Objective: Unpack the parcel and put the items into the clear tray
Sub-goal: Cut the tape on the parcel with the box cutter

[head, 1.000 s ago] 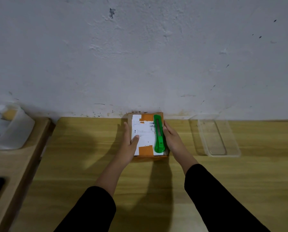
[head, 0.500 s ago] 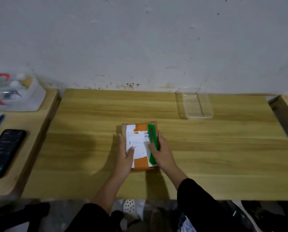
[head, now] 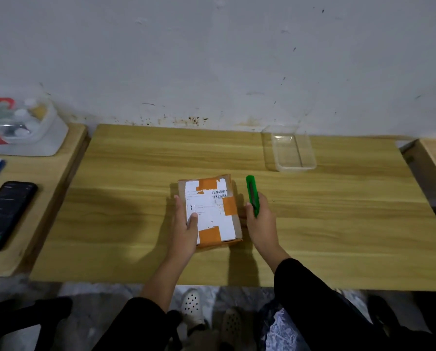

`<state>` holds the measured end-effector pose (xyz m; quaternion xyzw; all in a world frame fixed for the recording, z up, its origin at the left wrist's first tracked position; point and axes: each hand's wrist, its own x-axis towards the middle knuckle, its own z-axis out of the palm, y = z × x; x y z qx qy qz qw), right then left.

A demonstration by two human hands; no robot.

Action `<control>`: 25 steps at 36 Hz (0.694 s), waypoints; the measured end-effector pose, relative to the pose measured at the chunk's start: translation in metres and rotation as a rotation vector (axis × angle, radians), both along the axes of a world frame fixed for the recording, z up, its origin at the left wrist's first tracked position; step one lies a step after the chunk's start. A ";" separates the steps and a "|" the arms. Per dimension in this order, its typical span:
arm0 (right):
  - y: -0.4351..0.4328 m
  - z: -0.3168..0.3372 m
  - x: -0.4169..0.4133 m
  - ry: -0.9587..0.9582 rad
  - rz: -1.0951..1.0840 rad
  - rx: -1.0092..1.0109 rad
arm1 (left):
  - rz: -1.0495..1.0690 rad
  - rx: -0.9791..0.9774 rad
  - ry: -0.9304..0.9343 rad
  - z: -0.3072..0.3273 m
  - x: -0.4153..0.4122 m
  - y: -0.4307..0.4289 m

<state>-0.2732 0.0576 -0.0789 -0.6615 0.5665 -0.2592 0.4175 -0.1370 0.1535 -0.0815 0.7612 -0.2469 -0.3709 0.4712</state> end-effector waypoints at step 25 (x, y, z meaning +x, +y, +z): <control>-0.062 0.021 0.025 -0.172 0.264 0.288 | -0.119 0.409 -0.700 -0.003 0.052 -0.051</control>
